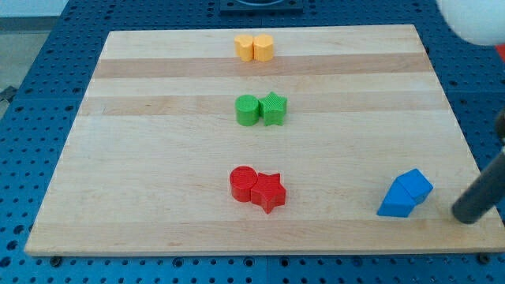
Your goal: Push the blue cube towards the green blocks
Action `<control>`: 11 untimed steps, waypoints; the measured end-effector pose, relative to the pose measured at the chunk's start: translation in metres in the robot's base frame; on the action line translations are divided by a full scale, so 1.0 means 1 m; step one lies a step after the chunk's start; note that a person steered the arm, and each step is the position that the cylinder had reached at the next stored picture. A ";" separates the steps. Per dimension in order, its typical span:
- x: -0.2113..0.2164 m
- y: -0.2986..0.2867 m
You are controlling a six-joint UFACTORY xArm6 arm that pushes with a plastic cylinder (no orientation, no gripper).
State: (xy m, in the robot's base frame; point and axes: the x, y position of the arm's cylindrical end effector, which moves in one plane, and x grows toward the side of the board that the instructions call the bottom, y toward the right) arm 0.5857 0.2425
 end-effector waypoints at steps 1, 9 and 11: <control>-0.022 -0.031; -0.144 -0.126; -0.129 -0.059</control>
